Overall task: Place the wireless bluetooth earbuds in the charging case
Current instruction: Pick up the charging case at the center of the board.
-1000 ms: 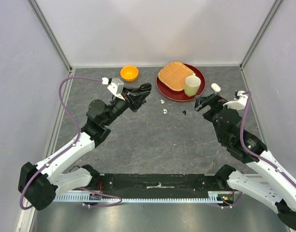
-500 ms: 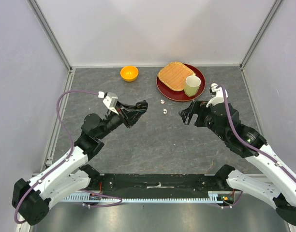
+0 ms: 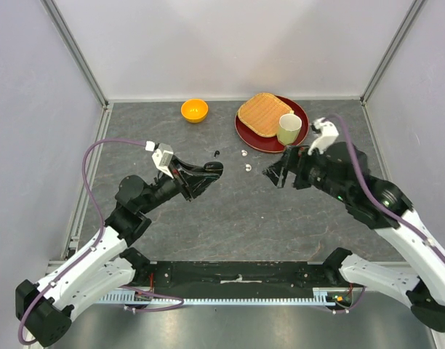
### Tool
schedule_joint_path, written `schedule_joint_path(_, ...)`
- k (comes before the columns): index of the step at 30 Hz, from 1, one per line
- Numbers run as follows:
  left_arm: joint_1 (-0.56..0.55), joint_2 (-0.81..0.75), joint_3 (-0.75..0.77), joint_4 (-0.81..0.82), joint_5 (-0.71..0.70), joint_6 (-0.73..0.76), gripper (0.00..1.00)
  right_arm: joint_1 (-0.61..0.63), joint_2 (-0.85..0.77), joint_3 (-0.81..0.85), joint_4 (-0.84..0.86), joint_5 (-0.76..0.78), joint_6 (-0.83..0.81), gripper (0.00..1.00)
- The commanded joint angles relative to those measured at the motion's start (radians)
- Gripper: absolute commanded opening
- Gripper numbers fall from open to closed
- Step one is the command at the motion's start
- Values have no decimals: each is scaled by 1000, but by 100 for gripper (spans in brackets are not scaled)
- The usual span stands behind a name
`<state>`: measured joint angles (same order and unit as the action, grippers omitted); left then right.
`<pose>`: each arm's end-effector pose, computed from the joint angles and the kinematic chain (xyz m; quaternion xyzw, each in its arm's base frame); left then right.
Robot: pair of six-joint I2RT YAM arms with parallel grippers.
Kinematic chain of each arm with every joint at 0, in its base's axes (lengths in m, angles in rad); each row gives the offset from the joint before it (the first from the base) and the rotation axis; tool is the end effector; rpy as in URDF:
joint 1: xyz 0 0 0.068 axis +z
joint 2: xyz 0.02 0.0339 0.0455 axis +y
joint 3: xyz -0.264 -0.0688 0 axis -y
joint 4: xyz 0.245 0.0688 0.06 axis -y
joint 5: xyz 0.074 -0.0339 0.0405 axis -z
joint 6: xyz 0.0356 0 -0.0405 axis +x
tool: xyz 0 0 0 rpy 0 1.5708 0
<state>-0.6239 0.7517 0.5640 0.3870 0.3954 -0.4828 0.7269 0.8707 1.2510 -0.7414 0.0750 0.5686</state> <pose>0.1411 -0.1185 0.3282 0.1954 0.6087 -0.5046 0.5803 0.1195 0.1027 0.4234 -0.0437 0.8211 0.3183 0.4717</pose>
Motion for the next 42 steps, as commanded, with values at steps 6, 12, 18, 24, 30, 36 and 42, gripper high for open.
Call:
schedule_joint_path(6,1,-34,7,-34,33,3,2,0,-131,-86,111,14,-15,98)
schedule_joint_path(12,1,-18,33,-60,82,16,2,0,-219,-226,254,-17,4,98)
schedule_joint_path(18,1,-6,11,-34,100,19,2,0,-130,-225,252,-73,1,98)
schedule_joint_path(24,1,20,1,13,131,24,2,0,-70,-211,306,-188,-24,98)
schedule_joint_path(30,1,31,-29,128,194,27,2,0,-27,-222,395,-346,-39,98)
schedule_joint_path(36,1,28,-52,202,223,53,2,0,19,-231,485,-409,-15,98)
schedule_joint_path(42,1,38,-58,251,241,36,2,0,70,-222,530,-452,16,98)
